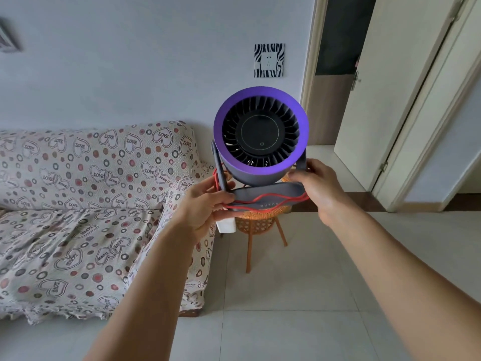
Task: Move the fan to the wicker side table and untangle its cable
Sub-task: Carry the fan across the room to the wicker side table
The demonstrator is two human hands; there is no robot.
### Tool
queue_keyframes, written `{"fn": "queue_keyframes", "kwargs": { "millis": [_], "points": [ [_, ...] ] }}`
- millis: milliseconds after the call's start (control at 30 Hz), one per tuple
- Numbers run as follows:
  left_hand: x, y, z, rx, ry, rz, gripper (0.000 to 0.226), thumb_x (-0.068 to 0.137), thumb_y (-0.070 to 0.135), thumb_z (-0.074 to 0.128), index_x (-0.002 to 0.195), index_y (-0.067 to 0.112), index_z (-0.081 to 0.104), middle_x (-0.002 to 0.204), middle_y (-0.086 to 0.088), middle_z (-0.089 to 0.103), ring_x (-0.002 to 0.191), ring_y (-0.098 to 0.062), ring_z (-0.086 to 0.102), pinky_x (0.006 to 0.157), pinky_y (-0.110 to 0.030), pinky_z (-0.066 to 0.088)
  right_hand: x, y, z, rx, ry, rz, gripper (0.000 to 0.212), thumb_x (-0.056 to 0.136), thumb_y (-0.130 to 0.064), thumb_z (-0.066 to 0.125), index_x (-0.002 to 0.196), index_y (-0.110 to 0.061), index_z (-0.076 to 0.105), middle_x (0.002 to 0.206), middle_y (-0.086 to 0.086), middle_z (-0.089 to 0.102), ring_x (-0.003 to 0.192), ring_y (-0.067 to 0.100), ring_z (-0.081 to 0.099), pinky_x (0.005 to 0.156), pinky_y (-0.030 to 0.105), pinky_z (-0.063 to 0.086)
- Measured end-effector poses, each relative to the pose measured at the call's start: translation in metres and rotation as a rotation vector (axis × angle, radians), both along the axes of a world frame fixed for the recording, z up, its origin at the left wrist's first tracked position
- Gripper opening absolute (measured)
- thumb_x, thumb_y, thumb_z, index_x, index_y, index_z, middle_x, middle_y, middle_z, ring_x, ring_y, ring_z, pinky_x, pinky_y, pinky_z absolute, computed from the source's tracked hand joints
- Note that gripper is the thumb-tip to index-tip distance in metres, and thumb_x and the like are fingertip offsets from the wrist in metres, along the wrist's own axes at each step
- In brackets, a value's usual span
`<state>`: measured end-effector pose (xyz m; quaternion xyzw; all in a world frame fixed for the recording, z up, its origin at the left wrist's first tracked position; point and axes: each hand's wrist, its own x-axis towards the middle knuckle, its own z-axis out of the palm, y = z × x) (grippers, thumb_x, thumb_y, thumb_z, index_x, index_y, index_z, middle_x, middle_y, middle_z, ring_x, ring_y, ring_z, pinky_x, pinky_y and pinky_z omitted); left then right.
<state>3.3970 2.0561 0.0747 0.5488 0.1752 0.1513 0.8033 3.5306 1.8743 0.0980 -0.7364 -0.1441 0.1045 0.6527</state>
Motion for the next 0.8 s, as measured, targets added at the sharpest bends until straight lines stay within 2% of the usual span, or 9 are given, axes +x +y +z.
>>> {"fn": "queue_keyframes", "kwargs": {
  "millis": [100,200,300,400,600,733,800],
  "points": [
    [0.044,0.029,-0.001,0.011,0.006,-0.025,0.036,0.083,-0.021,0.051,0.108,0.0,0.066,0.106,-0.026,0.065,0.079,-0.033,0.074,0.065,-0.038,0.062,0.047,0.023,0.004,-0.026,-0.047,0.035,0.021,0.078,-0.007,0.067,0.076,-0.028,0.068,0.069,-0.013,0.07,0.062,0.004,0.064,0.047,0.014,0.046],
    [0.09,0.06,-0.004,0.01,0.013,-0.049,0.037,0.084,-0.02,0.052,0.112,0.0,0.065,0.108,-0.026,0.066,0.082,-0.034,0.073,0.069,-0.041,0.063,0.094,0.047,0.001,-0.028,-0.077,0.066,0.017,0.074,-0.009,0.071,0.072,-0.026,0.071,0.058,-0.013,0.07,0.052,0.0,0.064,0.044,0.011,0.046],
    [0.136,0.097,-0.005,0.003,0.023,-0.076,0.041,0.084,-0.019,0.052,0.122,-0.004,0.06,0.115,-0.025,0.065,0.084,-0.034,0.074,0.068,-0.039,0.063,0.137,0.074,-0.003,0.001,-0.1,0.101,0.015,0.072,-0.01,0.074,0.067,-0.024,0.074,0.06,-0.009,0.071,0.054,0.001,0.066,0.045,0.012,0.046],
    [0.184,0.138,-0.003,0.06,0.05,-0.111,0.046,0.085,-0.019,0.051,0.128,-0.004,0.056,0.126,-0.026,0.06,0.096,-0.039,0.068,0.076,-0.044,0.062,0.18,0.108,-0.004,0.02,-0.089,0.127,0.014,0.069,-0.012,0.078,0.067,-0.026,0.076,0.065,-0.007,0.074,0.058,0.002,0.069,0.047,0.011,0.047],
    [0.277,0.207,-0.002,0.184,0.077,-0.193,0.042,0.085,-0.019,0.053,0.122,-0.001,0.06,0.127,-0.022,0.059,0.09,-0.033,0.073,0.067,-0.035,0.061,0.261,0.161,-0.019,0.039,-0.039,0.122,0.019,0.072,-0.004,0.078,0.068,-0.022,0.075,0.065,-0.005,0.074,0.057,0.006,0.07,0.047,0.014,0.049],
    [0.333,0.238,-0.01,0.241,0.097,-0.208,0.043,0.084,-0.019,0.054,0.121,0.0,0.062,0.129,-0.028,0.056,0.098,-0.039,0.071,0.069,-0.037,0.062,0.31,0.189,-0.032,0.045,-0.018,0.113,0.023,0.071,0.0,0.079,0.063,-0.021,0.073,0.06,-0.005,0.072,0.052,0.006,0.068,0.044,0.015,0.048],
    [0.361,0.249,-0.017,0.259,0.127,-0.191,0.041,0.083,-0.019,0.054,0.119,-0.001,0.063,0.131,-0.03,0.055,0.098,-0.04,0.071,0.07,-0.039,0.062,0.336,0.2,-0.039,0.036,-0.015,0.108,0.02,0.071,-0.001,0.08,0.067,-0.019,0.073,0.059,-0.005,0.072,0.051,0.007,0.068,0.043,0.016,0.048]
  ]
}}
